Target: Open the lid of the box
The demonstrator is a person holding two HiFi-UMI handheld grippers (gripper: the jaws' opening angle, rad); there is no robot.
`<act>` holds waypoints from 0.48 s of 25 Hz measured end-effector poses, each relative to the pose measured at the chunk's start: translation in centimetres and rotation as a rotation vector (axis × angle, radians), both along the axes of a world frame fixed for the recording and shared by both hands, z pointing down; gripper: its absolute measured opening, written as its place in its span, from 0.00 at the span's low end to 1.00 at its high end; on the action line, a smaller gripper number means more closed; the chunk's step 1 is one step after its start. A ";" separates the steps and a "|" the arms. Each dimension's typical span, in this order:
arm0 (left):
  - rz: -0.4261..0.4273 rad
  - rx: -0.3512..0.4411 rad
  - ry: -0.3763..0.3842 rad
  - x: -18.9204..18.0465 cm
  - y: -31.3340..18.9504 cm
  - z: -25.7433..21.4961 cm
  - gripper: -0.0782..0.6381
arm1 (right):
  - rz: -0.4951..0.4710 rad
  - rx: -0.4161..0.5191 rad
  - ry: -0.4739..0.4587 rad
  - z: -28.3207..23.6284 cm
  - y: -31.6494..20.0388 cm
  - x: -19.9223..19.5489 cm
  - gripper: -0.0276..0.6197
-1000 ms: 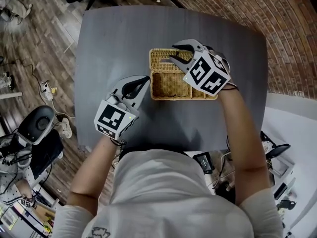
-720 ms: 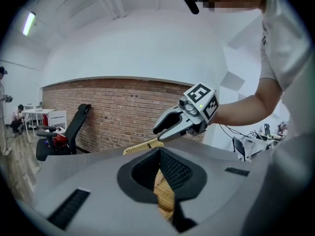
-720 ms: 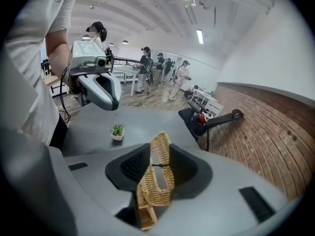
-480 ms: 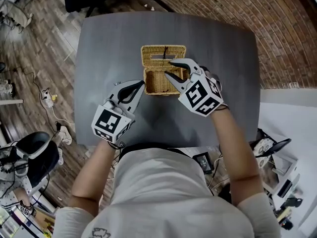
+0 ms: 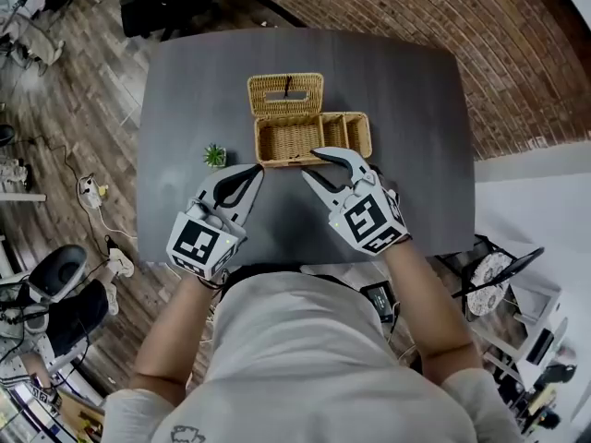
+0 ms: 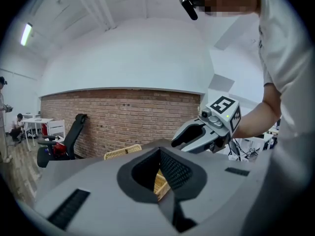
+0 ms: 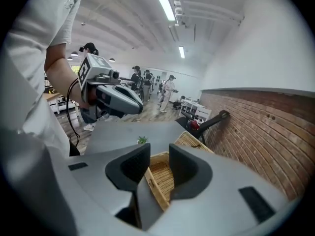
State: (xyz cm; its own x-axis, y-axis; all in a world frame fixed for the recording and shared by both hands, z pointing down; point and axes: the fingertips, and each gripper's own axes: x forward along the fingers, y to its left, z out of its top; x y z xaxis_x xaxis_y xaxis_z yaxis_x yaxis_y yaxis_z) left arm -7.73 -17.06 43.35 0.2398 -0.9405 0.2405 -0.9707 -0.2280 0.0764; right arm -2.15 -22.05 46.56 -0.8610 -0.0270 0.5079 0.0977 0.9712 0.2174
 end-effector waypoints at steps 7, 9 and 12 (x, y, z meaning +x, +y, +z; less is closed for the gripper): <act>-0.010 0.011 -0.013 2.7 3.3 -1.5 0.12 | 0.035 -0.033 -0.075 -1.9 3.2 4.0 0.23; -0.021 0.002 -0.009 3.1 4.2 -1.6 0.12 | 0.041 -0.029 -0.106 -2.8 4.2 4.7 0.21; -0.025 0.001 0.011 3.5 5.9 -1.9 0.12 | 0.060 -0.024 -0.142 -4.4 5.7 5.3 0.19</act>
State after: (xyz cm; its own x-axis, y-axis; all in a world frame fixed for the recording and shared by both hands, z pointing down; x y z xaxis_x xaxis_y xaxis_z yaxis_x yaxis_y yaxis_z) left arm -4.21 -11.18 41.48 0.2190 -0.9465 0.2371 -0.9751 -0.2037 0.0874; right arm 3.11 -16.38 42.18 -0.9216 -0.0701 0.3818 0.0091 0.9794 0.2018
